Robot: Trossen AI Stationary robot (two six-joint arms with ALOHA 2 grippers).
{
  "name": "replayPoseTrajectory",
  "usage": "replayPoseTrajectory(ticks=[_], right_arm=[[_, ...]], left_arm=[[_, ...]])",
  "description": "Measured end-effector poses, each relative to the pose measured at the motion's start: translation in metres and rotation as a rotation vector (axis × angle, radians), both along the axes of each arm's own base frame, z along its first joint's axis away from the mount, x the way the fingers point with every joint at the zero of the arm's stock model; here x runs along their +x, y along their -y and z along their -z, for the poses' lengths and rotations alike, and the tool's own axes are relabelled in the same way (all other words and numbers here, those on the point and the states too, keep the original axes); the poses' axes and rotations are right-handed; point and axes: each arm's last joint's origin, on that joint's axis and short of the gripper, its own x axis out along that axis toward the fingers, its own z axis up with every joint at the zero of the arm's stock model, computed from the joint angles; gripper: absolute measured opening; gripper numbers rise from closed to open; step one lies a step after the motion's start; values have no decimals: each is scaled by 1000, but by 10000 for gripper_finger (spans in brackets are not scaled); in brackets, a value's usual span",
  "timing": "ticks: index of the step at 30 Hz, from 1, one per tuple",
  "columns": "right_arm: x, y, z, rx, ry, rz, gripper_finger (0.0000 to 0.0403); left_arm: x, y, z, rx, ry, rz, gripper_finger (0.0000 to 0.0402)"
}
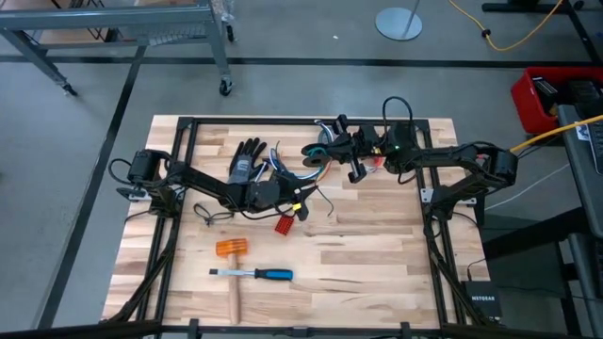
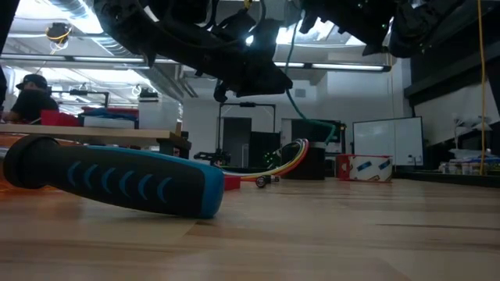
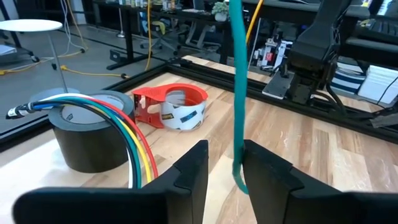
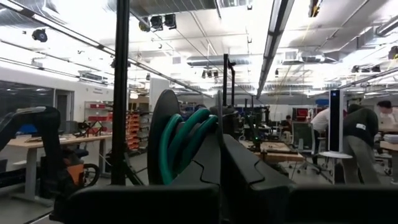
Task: Coil cords
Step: Coil the green wire into the black spool
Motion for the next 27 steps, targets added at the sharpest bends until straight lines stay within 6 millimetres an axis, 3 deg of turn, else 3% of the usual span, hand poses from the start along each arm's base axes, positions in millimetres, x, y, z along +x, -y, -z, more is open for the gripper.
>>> replayPoseTrajectory(ticks=[5, 9, 12, 15, 27], right_arm=[[2, -7, 0, -30, 12, -3, 1], [2, -6, 0, -31, 13, 3, 1], [2, -6, 0, -31, 12, 3, 1], [2, -6, 1, -33, 0, -8, 1], [-12, 36, 17, -3, -223, -127, 1]], left_arm=[[0, 0, 0, 0, 0, 0, 79], [0, 0, 1, -2, -8, 1, 48], [-1, 0, 4, -62, -13, -13, 12], [-2, 0, 7, -138, -6, -35, 8], [-8, 14, 8, -290, -12, -47, 2]])
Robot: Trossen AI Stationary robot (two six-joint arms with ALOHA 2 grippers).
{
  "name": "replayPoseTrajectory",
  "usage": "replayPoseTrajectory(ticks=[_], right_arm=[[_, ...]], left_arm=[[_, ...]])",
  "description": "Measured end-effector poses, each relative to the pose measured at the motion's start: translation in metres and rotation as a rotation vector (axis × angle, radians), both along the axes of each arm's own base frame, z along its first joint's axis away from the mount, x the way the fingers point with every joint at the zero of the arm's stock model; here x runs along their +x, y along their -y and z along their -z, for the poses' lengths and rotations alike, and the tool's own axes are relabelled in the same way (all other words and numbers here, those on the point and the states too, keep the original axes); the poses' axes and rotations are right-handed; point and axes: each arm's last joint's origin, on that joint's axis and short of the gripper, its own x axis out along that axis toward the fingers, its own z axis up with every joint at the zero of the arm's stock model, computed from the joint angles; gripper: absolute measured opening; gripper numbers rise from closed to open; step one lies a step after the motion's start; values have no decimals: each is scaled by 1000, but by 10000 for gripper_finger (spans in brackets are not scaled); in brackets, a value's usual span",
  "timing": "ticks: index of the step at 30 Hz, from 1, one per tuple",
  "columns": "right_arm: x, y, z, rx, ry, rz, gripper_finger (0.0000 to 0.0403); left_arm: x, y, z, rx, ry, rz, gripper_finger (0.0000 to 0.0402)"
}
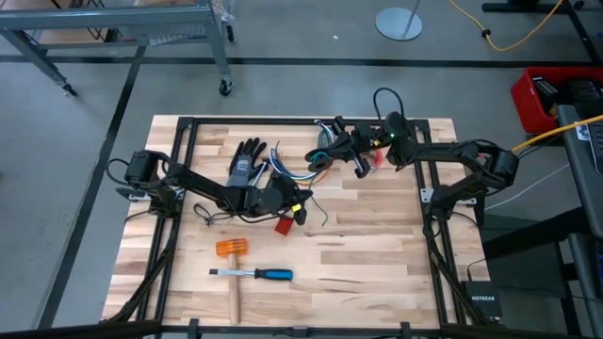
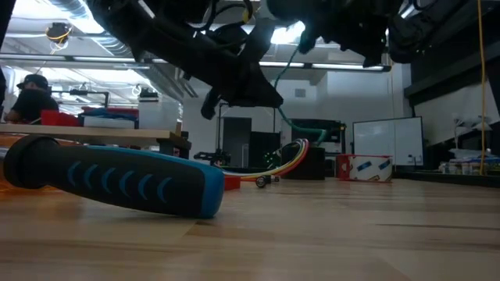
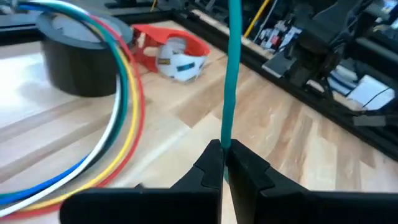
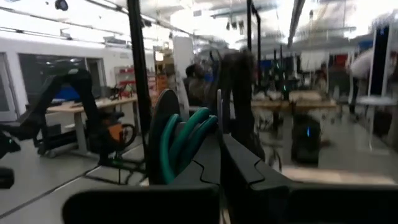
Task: Coil cords
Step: Coil the green wire into the black spool
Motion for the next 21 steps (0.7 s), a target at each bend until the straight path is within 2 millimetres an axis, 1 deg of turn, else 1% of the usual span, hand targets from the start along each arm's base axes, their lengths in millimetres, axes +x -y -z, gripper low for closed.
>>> replayPoseTrajectory(ticks=[5, 9, 14, 21], right_arm=[[-8, 18, 9, 32, -92, 16, 1], [-12, 27, 13, 36, -129, 37, 1], [-14, 31, 19, 46, -176, 41, 1], [-13, 31, 41, 43, -330, 74, 1]], left_arm=[[-16, -3, -14, -41, -77, -45, 1], [-30, -4, -22, -89, -140, -90, 1], [-40, -6, -26, -154, -173, -135, 0], [-47, -6, -39, -165, -142, -136, 0]])
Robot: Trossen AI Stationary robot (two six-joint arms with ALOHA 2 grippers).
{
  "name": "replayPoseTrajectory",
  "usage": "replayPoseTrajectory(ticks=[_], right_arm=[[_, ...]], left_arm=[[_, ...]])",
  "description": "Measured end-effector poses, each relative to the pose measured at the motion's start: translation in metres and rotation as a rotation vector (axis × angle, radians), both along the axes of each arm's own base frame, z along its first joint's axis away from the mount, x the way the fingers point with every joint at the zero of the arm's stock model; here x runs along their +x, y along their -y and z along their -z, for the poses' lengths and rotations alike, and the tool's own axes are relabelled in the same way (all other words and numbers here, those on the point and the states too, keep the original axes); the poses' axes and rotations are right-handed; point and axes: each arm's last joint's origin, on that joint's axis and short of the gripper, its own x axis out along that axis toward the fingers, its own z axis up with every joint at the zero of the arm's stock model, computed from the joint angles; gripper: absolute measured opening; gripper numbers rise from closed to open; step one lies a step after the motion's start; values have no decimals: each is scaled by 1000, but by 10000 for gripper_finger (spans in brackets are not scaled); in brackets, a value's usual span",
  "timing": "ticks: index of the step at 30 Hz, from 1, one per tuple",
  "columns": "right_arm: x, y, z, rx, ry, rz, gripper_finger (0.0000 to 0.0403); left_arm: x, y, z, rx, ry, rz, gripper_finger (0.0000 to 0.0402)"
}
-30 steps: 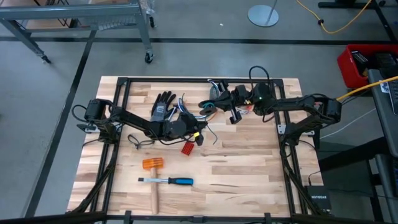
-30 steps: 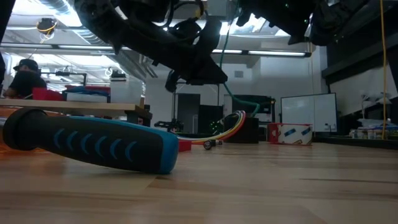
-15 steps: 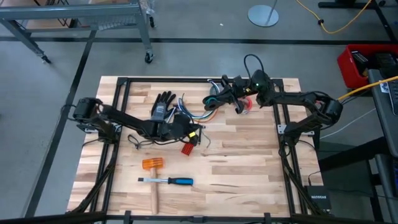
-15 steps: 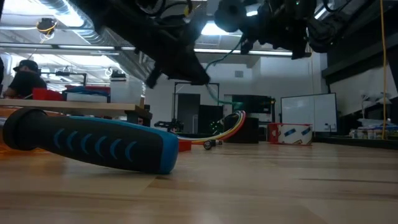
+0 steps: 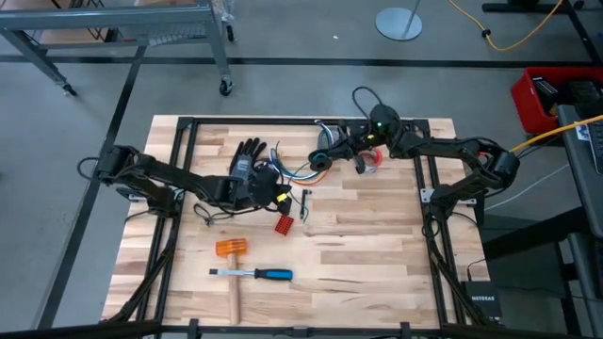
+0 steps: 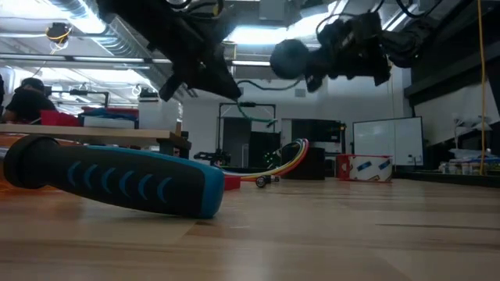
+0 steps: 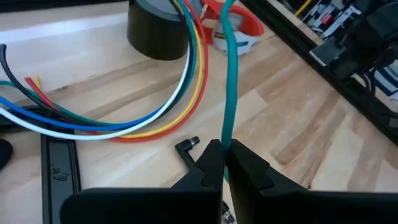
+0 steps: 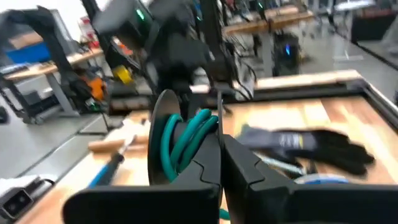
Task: Coil cords
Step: Coil the green wire into the black spool
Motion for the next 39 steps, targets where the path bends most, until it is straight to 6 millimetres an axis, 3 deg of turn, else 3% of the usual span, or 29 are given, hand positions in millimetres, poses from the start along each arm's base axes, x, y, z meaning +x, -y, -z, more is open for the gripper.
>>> replayPoseTrajectory(ticks=[8, 21, 33, 39], right_arm=[[-2, 0, 17, -47, -126, 63, 1], [-3, 3, 22, -127, -187, 199, 1], [-6, 1, 31, -144, -266, 175, 1], [-10, -2, 39, -152, -335, 143, 1]], left_arm=[[-2, -3, -5, 3, 15, -6, 0], [-6, -2, 1, -60, -32, -13, 0], [-9, -4, 4, -55, -62, -61, 0], [-9, -17, 4, -33, -77, -90, 0]])
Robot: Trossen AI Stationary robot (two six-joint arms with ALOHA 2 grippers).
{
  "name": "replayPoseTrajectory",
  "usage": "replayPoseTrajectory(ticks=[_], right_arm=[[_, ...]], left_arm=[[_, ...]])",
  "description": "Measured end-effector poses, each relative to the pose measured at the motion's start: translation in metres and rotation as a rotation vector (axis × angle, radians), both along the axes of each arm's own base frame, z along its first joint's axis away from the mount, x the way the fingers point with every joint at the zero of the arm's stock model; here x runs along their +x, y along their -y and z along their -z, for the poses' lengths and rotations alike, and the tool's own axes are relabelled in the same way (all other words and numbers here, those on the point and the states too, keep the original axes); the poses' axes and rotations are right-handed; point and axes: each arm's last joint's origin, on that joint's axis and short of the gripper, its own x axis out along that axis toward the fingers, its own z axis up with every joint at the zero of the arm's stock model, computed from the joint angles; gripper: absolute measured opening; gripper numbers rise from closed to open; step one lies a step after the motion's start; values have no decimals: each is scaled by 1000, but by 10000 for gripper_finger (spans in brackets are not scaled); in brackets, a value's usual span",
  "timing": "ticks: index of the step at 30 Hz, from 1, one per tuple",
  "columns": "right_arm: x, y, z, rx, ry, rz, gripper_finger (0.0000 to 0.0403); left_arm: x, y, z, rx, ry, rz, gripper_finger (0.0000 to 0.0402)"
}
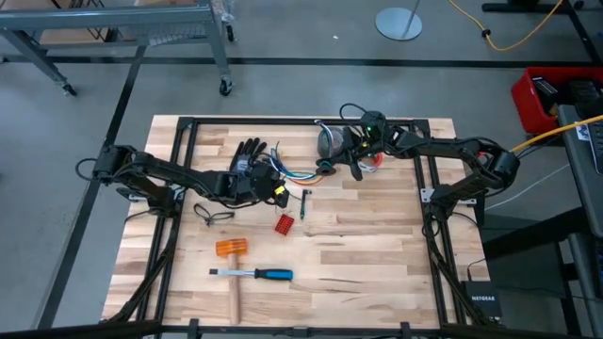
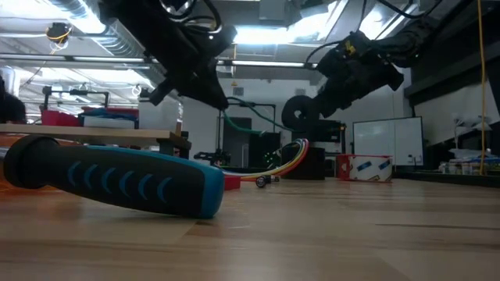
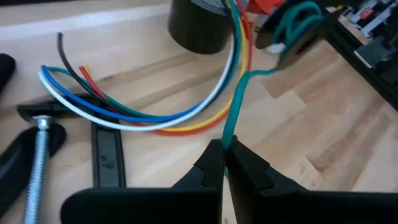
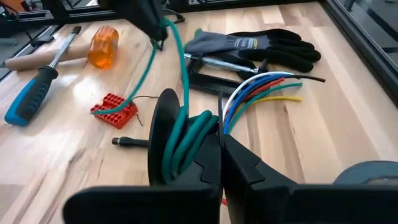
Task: Coil cords
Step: Coil the green wire into the black spool
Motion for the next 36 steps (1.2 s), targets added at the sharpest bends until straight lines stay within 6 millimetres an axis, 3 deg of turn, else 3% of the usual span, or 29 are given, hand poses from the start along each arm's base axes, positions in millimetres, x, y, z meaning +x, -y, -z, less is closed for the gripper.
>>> replayPoseTrajectory(ticks=[9, 20, 28, 36], right_arm=[[1, -5, 3, 0, -35, -3, 1], [22, -39, 7, -186, -163, 129, 1], [35, -58, 1, -240, -126, 298, 1], [43, -61, -11, -196, 7, 378, 1]], left_arm=[[0, -20, -1, 9, 2, -42, 0], [12, -41, -21, -29, 251, -26, 0], [16, -41, -29, -33, 351, -9, 0], [20, -32, -38, 7, 419, 45, 0]])
